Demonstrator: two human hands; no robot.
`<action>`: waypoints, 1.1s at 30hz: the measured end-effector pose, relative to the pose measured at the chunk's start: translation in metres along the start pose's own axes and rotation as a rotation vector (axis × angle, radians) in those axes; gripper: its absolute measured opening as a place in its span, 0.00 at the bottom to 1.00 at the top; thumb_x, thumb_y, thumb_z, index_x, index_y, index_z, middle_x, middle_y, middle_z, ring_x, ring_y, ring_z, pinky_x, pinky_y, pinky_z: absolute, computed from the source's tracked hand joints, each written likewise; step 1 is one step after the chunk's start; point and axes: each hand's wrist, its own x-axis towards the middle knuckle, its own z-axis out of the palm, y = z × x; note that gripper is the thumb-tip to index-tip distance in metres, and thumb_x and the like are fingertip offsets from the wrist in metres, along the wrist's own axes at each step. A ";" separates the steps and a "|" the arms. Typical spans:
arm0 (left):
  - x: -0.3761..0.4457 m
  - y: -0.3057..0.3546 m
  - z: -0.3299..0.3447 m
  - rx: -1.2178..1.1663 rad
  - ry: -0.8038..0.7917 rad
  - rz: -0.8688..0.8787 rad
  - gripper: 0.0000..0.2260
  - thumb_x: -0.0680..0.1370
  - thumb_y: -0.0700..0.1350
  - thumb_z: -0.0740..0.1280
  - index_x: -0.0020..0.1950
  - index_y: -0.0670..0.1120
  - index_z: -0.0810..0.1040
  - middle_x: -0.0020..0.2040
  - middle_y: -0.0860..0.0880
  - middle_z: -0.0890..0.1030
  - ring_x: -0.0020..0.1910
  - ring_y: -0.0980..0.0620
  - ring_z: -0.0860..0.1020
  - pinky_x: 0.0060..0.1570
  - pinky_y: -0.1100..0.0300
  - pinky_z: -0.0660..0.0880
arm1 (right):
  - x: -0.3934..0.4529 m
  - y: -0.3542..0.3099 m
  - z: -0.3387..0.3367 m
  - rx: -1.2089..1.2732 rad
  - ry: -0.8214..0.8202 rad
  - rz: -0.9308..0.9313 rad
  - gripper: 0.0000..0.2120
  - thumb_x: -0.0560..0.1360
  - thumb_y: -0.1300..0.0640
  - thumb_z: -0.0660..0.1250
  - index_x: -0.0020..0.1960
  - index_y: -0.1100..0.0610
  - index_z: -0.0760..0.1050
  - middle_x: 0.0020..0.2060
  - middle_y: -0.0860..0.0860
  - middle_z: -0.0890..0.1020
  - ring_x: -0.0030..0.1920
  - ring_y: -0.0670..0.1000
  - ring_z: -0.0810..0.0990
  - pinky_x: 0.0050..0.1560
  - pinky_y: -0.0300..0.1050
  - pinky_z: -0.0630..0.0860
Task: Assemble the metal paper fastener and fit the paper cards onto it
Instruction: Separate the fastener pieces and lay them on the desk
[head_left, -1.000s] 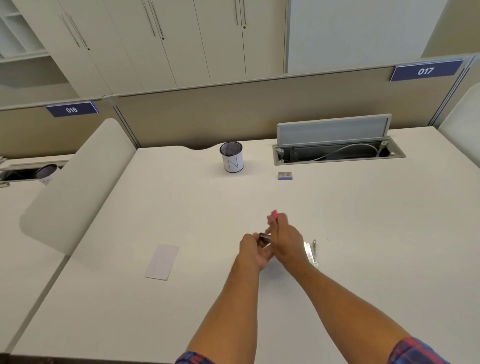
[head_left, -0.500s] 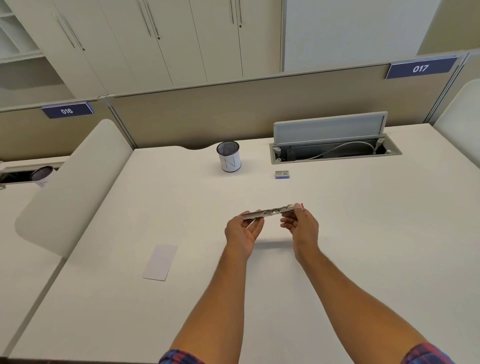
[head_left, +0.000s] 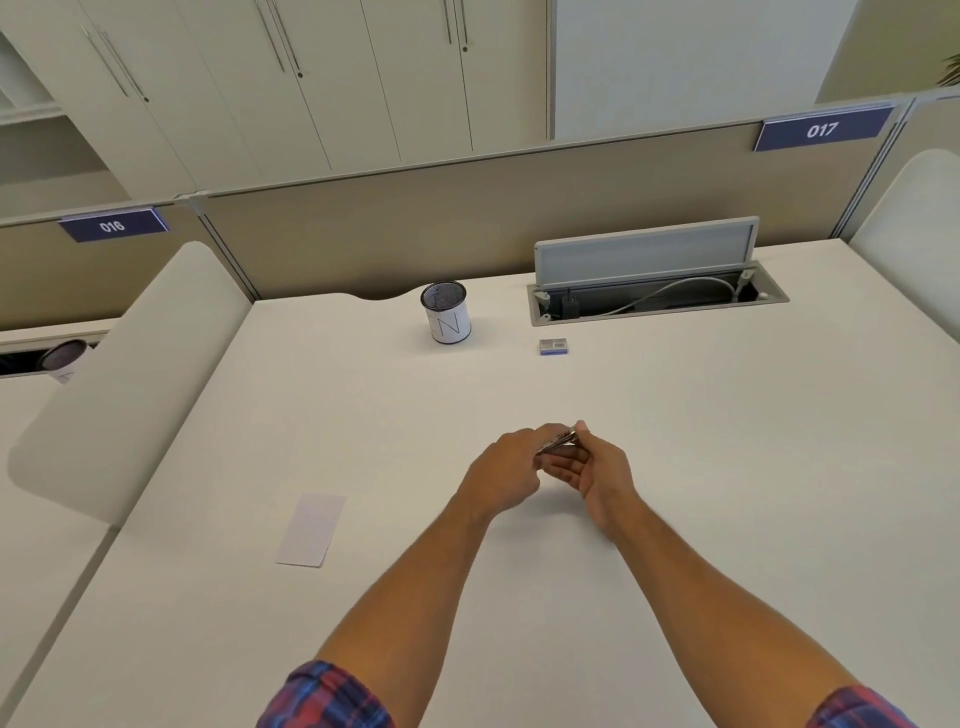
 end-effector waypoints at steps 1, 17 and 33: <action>0.000 0.001 0.000 -0.002 -0.009 0.011 0.34 0.75 0.32 0.59 0.70 0.66 0.66 0.59 0.56 0.81 0.56 0.51 0.79 0.51 0.46 0.80 | -0.001 0.000 -0.003 -0.030 -0.017 -0.008 0.20 0.84 0.52 0.61 0.56 0.69 0.81 0.48 0.67 0.85 0.49 0.64 0.86 0.46 0.49 0.83; -0.005 -0.005 0.003 -0.027 0.041 0.005 0.05 0.80 0.51 0.63 0.51 0.58 0.67 0.31 0.53 0.79 0.26 0.54 0.81 0.34 0.51 0.81 | 0.000 0.015 -0.001 -0.099 -0.026 -0.144 0.19 0.85 0.54 0.60 0.48 0.67 0.82 0.38 0.61 0.82 0.36 0.54 0.80 0.42 0.44 0.81; -0.016 -0.022 0.020 -0.728 0.221 -0.317 0.05 0.79 0.48 0.61 0.54 0.53 0.73 0.41 0.50 0.87 0.29 0.47 0.81 0.28 0.59 0.71 | 0.011 -0.012 0.008 -0.480 -0.013 -0.376 0.11 0.83 0.52 0.63 0.53 0.57 0.81 0.44 0.55 0.87 0.34 0.50 0.80 0.35 0.44 0.78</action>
